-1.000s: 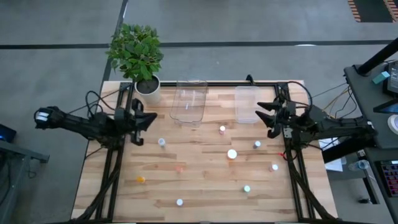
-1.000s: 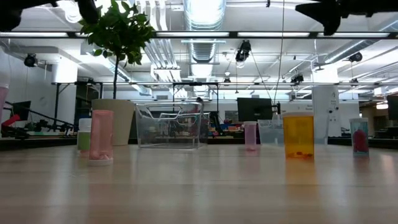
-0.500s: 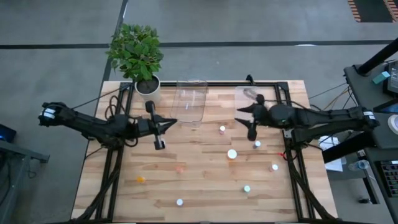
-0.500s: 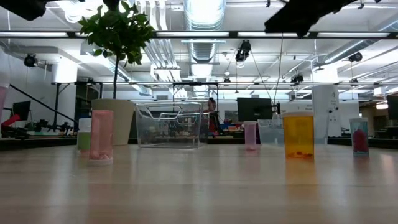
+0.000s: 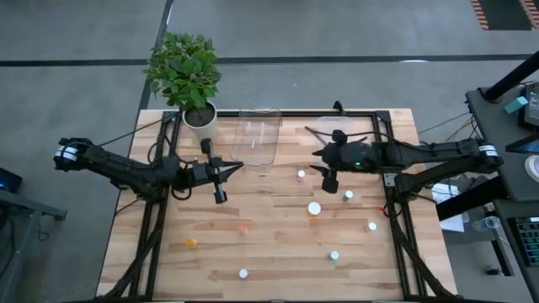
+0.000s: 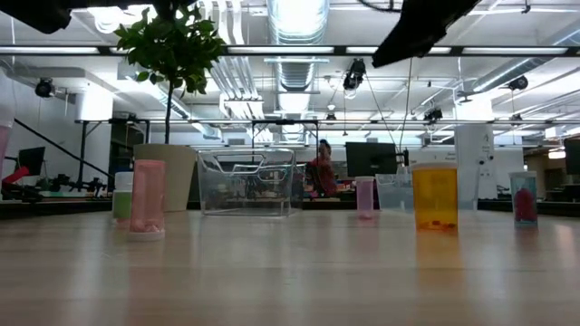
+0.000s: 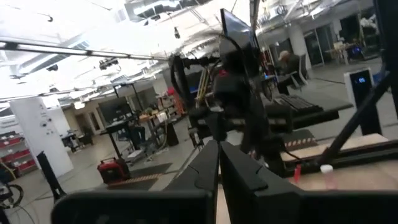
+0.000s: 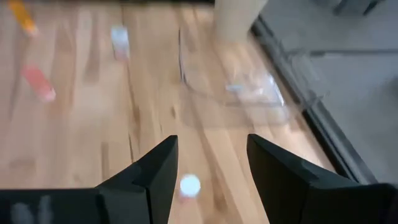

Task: Pick and place medicine bottles into bin by pill shape (circle, oval)
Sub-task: Put the pink tablet pill bottle into the right transparent bin

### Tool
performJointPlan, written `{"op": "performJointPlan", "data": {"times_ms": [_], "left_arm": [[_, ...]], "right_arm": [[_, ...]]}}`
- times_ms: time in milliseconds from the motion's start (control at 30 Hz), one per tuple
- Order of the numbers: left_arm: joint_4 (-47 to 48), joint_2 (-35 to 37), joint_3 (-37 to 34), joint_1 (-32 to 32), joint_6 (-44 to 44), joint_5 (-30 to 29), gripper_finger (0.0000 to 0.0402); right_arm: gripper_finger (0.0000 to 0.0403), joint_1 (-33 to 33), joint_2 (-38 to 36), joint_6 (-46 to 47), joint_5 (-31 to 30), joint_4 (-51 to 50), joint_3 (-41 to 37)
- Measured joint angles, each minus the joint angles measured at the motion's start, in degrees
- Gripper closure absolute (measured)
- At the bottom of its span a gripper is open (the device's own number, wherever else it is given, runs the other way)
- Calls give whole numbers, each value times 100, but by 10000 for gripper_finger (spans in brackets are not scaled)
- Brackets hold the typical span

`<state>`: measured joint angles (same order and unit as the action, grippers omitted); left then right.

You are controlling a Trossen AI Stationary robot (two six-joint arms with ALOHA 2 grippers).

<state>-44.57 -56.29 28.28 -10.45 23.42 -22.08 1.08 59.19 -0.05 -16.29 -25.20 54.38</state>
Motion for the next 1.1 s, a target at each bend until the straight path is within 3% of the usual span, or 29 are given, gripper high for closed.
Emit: {"op": "performJointPlan", "data": {"times_ms": [267, 367, 500, 667, 867, 1100], "left_arm": [[8, 100, -5, 8, 2, -442, 402], [5, 102, -15, 6, 2, -442, 402], [10, 103, -25, 4, 1, -442, 402], [6, 104, -25, 4, 0, -440, 402], [4, 104, -25, 6, 18, -440, 402], [4, 104, -25, 6, 142, -440, 402]], "right_arm": [[225, -79, 895, -260, 48, -1311, 912], [232, -186, 1206, -414, 493, -1599, 1118], [240, -394, 1540, -727, 1195, -1590, 1203], [238, -695, 1909, -715, 1224, -1590, 1203], [207, -876, 2340, -699, 1246, -1563, 1201], [193, -952, 2713, -848, 1735, -1449, 1199]]}}
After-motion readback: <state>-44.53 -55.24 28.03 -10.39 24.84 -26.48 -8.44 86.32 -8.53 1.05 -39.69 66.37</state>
